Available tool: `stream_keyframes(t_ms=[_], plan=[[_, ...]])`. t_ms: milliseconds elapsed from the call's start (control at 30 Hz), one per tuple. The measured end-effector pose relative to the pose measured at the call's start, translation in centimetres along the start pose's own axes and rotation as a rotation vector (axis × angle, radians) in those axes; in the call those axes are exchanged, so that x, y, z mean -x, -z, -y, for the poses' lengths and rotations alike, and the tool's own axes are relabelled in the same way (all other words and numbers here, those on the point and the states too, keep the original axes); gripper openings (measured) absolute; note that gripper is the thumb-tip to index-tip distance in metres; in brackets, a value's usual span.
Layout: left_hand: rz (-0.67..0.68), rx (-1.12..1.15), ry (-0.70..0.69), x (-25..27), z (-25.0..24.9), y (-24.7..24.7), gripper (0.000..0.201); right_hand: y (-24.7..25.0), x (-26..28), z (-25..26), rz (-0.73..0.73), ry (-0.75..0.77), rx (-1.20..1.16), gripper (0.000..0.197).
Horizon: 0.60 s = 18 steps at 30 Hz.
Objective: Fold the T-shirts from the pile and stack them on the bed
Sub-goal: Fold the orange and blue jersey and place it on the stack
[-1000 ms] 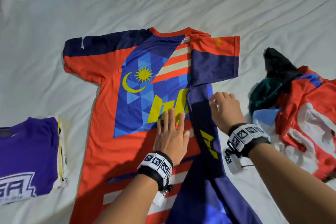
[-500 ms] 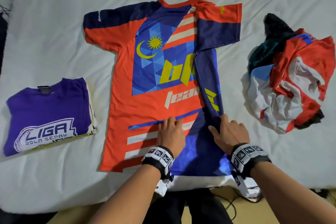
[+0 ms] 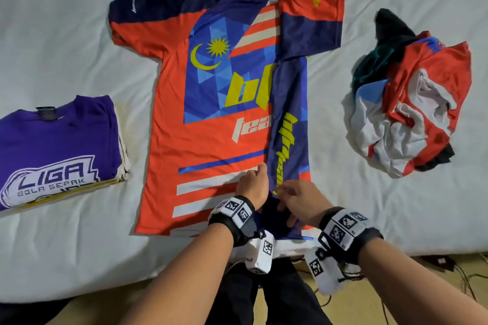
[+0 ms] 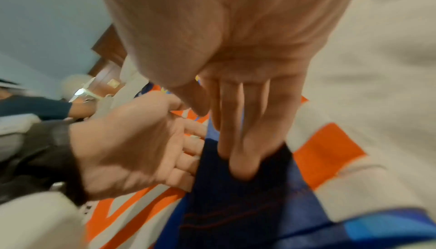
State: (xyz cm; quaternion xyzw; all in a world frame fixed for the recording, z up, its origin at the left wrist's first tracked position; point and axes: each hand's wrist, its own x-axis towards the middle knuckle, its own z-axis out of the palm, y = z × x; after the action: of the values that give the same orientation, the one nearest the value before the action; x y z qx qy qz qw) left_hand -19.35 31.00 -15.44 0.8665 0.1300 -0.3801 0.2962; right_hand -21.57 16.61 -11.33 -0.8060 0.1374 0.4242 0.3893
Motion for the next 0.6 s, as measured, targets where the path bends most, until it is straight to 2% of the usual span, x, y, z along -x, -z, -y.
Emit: stream_keyframes(t_ms=[100,167,233,333,433,467,600], plan=[[0.015,0.040,0.002,-0.2,0.0,-0.5,0.043,1.2,-1.0,-1.7,-0.445,-0.073,0.097,0.015],[-0.058,0.074,0.033,0.0,-0.2,-1.4,0.053,1.2,-1.6,-1.9,-0.567,-0.113,0.091,0.029],[-0.163,0.036,0.025,0.5,-0.5,-2.5,0.054,0.4,-2.3,-1.6,-0.582,-0.148,0.100,0.035],[-0.276,-0.142,-0.049,1.1,-0.4,-4.4,0.040,-1.4,-3.4,-1.7,-0.569,-0.123,0.237,0.037],[-0.327,-0.185,-0.099,1.3,0.5,-5.0,0.029,-2.2,-3.9,-2.7,-0.531,-0.089,0.356,0.043],[-0.336,-0.198,-0.093,1.4,0.7,-4.9,0.029,-2.2,-3.8,-3.1,-0.522,-0.088,0.368,0.044],[-0.210,-0.281,-0.050,1.5,0.9,-3.3,0.039,-1.3,-3.7,-3.5,-0.477,-0.107,0.396,0.044]])
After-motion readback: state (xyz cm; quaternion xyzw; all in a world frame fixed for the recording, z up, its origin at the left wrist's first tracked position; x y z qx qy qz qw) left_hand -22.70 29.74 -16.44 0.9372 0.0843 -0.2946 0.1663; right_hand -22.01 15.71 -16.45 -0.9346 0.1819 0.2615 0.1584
